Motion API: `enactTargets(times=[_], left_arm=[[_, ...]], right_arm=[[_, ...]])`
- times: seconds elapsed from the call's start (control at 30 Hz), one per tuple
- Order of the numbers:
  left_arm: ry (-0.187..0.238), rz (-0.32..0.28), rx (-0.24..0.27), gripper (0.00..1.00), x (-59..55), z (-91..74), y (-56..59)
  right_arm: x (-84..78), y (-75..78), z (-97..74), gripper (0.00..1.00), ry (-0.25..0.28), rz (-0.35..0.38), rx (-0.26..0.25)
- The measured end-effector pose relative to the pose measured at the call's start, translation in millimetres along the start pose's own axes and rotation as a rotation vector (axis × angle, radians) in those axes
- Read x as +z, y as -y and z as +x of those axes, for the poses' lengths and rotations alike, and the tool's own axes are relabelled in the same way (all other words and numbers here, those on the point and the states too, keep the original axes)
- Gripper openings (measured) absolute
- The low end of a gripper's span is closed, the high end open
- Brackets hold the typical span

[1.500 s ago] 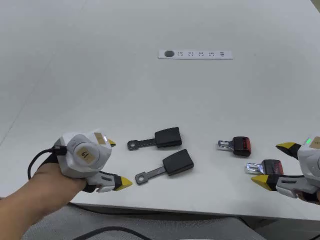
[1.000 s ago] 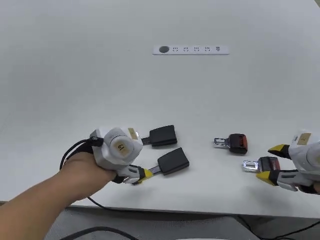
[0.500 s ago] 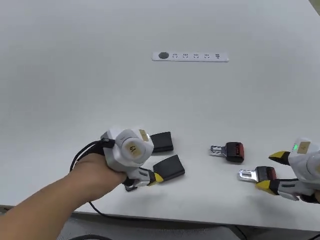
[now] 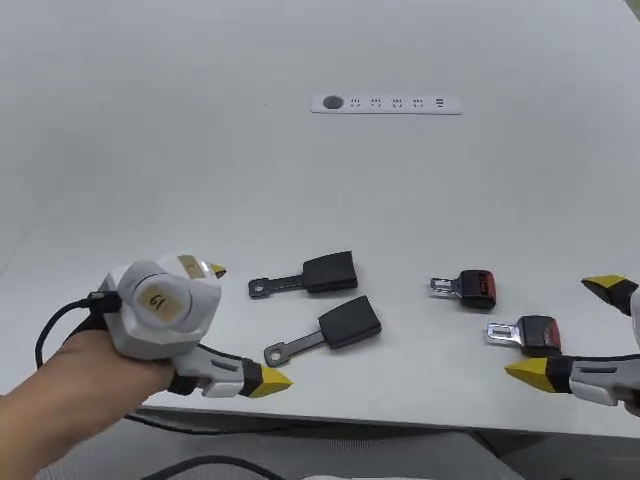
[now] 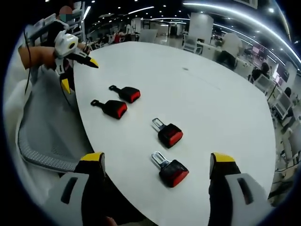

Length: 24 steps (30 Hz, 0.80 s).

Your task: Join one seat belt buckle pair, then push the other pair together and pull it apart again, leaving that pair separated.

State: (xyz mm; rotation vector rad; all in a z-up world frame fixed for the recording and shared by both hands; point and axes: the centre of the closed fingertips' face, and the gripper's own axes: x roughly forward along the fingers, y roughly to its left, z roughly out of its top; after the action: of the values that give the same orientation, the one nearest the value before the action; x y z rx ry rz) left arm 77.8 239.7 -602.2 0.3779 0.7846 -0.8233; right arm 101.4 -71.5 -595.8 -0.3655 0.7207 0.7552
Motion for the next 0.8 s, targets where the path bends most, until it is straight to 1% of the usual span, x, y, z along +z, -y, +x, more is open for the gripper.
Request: enactTargets(times=[0.03,0.1,0.3,0.37,0.43,0.5,0.53,0.6,0.67,0.73,0.8], left_arm=[[0.002,-0.008,0.004,1.0,-3.8,0.1,0.0],[0.003,-0.025,0.005,1.0,-7.0,0.3,1.7],[0.017,-0.037,0.01,1.0,-4.4,2.1,8.4],[0.025,-0.03,0.009,1.0,-2.8,3.6,11.1],[0.014,-0.015,-0.002,1.0,-5.3,6.7,13.8],[0.004,-0.004,-0.003,0.99,-6.5,7.6,14.0],[0.004,-0.002,0.0,0.98,-2.7,6.1,15.8],[0.013,-0.009,-0.001,0.96,1.5,6.8,15.2],[0.016,-0.02,-0.008,0.91,4.3,9.4,15.2],[0.011,-0.027,-0.02,0.83,9.6,13.1,16.9],[0.01,-0.022,-0.022,0.81,12.9,17.0,16.6]], right_arm=[[3.1,-4.5,-1.0,0.96,0.005,0.004,-0.002],[6.6,-7.0,-1.8,0.99,0.015,0.012,-0.005],[9.6,-9.2,-4.9,1.0,0.022,0.012,-0.017],[9.9,-10.3,-5.7,1.0,0.023,0.004,-0.019],[7.3,-10.5,-4.9,1.0,0.018,0.006,-0.022],[7.0,-12.5,-5.3,0.98,0.016,0.007,-0.025],[8.4,-13.3,-5.4,0.97,0.018,-0.004,-0.028],[10.7,-14.3,-4.5,0.96,0.021,-0.014,-0.024],[11.7,-13.7,-3.4,0.95,0.023,-0.021,-0.023],[11.7,-12.8,-2.2,0.93,0.021,-0.027,-0.023],[10.9,-12.0,-0.3,0.9,0.016,-0.047,-0.021]])
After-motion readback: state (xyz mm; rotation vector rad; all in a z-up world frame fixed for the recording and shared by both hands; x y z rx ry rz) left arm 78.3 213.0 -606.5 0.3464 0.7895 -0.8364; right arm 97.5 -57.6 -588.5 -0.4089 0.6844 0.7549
